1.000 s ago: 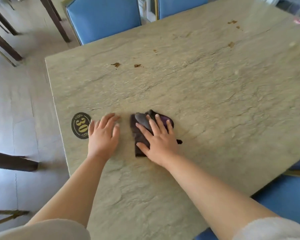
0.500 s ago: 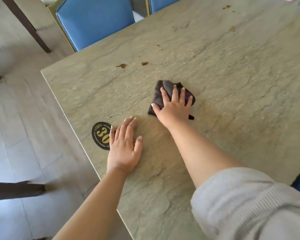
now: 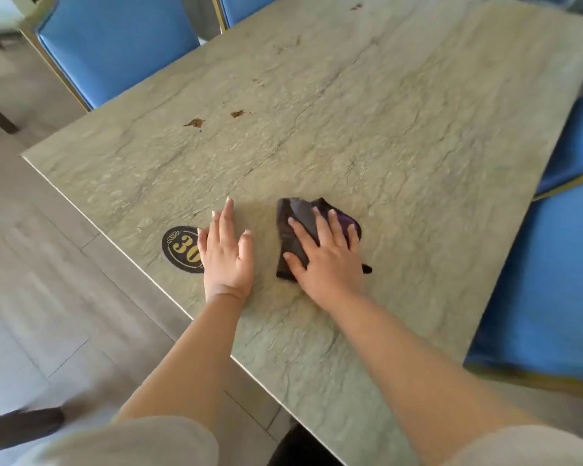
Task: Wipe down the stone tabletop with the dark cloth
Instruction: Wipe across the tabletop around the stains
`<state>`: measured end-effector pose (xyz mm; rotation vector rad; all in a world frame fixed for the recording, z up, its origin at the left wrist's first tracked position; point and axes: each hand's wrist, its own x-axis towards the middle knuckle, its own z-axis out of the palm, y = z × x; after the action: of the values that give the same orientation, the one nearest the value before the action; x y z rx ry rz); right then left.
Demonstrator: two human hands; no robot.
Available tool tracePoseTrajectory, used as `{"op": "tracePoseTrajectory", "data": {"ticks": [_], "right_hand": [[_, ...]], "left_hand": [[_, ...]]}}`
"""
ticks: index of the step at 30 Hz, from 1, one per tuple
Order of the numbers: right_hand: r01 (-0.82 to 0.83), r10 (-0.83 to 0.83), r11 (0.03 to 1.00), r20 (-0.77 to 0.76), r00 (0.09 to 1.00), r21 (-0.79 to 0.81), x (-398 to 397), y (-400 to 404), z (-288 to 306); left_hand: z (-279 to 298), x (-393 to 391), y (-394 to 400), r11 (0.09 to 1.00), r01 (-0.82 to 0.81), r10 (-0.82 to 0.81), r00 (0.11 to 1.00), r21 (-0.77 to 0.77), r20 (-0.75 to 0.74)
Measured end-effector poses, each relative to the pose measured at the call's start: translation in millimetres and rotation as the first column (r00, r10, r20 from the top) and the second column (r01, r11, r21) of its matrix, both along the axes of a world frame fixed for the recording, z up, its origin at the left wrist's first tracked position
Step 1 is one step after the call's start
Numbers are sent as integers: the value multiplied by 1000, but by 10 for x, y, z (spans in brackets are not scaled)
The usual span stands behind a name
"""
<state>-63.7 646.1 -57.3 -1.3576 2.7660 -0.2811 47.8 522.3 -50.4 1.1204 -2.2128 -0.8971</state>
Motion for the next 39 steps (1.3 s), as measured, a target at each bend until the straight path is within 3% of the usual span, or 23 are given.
{"op": "tracePoseTrajectory", "data": {"ticks": [3, 6, 8, 9, 11, 13, 15, 17, 21, 23, 24, 26, 28, 29, 30, 32, 35, 37, 39], "right_hand": [[-173, 173, 985, -36, 984, -13, 554, 241, -7], [-381, 381, 924, -40, 924, 22, 610, 773, 7], [-377, 380, 924, -48, 924, 64, 486, 1090, 19], [-268, 273, 960, -55, 960, 81, 438, 1208, 20], [116, -111, 989, -58, 992, 90, 464, 1323, 21], [465, -460, 881, -66, 885, 90, 705, 1202, 14], [578, -576, 809, -53, 816, 108, 1036, 882, 14], [494, -495, 864, -15, 869, 95, 1241, 473, 19], [79, -79, 994, -9, 997, 81, 939, -215, 17], [42, -41, 995, -13, 999, 95, 556, -456, 35], [110, -110, 989, -5, 994, 102, 377, -564, 51], [392, -396, 915, 27, 918, 96, 102, -810, 84], [690, -709, 703, 98, 698, 170, -21, -1150, 128], [764, -791, 611, 126, 598, 208, -21, -1362, 155], [781, -814, 581, 143, 564, 230, 29, -1571, 174], [686, -712, 700, 126, 691, 197, 252, -1895, 141], [308, -313, 946, 39, 949, 105, 555, -1949, 60], [56, -60, 993, 32, 998, 100, 430, -1774, 55], [8, -9, 993, 14, 1000, 118, 148, -1663, 50]], "left_hand": [[-21, 10, -33, 1000, 5, -5, 1000, 0, -2], [-51, 9, -61, 999, 29, -29, 999, -13, 15], [-54, 17, -64, 999, 33, -32, 998, -30, 48], [-44, 19, -57, 999, 40, -38, 998, -34, 58], [-21, 18, -37, 998, 64, -62, 995, -26, 78], [-9, 34, -40, 996, 84, -83, 991, -5, 102], [4, 50, -68, 994, 108, -110, 985, 19, 135], [41, 69, -128, 989, 140, -147, 974, 55, 171], [163, 171, -494, 962, 273, -272, 931, 28, 244], [200, 196, -851, 922, 388, -376, 899, -10, 225], [183, 189, -1061, 900, 436, -415, 875, -32, 251], [128, 158, -1499, 857, 511, -463, 823, -73, 329], [90, 102, -1911, 812, 574, -501, 779, -107, 378], [81, 65, -2093, 788, 602, -519, 760, -124, 390], [74, 18, -2259, 766, 628, -538, 742, -137, 399], [66, -88, -2536, 715, 683, -578, 698, -151, 422], [76, -208, -2805, 648, 745, -622, 638, -158, 454], [72, -237, -2896, 639, 756, -643, 626, -142, 441], [68, -235, -2923, 651, 752, -654, 626, -106, 424]]}}
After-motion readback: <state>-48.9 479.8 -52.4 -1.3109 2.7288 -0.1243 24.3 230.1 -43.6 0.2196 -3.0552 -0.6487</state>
